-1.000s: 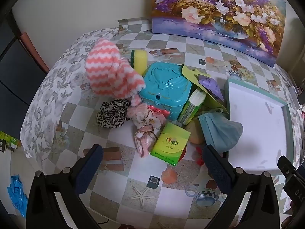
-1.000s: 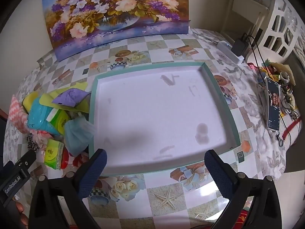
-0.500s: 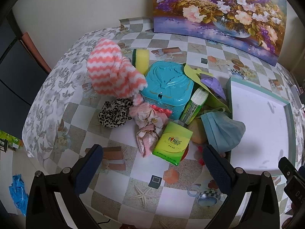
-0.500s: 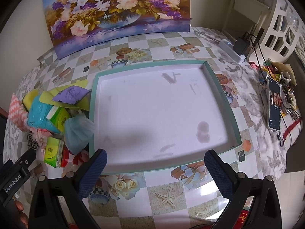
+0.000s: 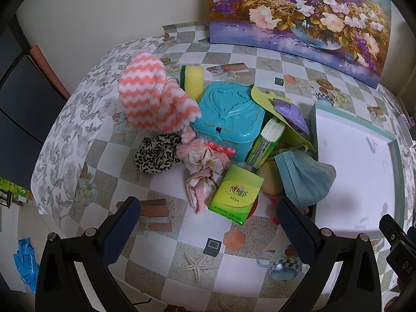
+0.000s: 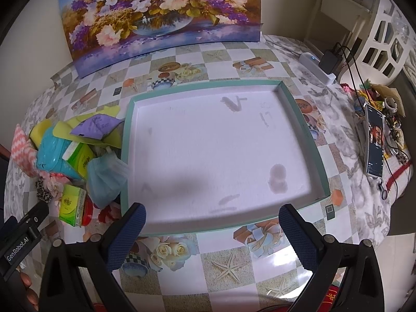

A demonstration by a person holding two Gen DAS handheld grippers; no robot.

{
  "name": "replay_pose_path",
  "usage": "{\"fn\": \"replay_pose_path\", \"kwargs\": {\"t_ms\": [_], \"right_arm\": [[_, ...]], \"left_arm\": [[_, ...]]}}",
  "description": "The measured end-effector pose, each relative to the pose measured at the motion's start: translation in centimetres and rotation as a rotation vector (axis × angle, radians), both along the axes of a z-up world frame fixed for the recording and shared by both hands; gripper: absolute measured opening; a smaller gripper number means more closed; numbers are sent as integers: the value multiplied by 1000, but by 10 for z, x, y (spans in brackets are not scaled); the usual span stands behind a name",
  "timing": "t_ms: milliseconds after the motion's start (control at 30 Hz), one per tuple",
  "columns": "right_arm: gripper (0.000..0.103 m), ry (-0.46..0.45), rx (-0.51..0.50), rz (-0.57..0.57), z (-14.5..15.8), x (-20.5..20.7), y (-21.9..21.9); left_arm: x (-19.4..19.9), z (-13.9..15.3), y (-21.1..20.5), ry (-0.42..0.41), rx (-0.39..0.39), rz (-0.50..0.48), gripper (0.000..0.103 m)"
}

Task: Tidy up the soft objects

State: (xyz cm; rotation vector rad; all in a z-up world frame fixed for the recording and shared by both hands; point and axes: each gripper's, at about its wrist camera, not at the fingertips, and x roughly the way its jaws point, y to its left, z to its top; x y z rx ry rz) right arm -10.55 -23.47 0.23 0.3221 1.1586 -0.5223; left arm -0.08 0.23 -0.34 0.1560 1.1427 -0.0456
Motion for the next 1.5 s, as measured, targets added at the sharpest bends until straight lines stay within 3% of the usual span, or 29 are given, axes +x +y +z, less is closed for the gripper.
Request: {"fn": "replay_pose_path", "kwargs": {"t_ms": [1500], "right_arm": [[103, 13, 0, 8, -3, 0, 1]], "left_arm": [[-1, -2, -2, 7, 15, -5, 103]]}}
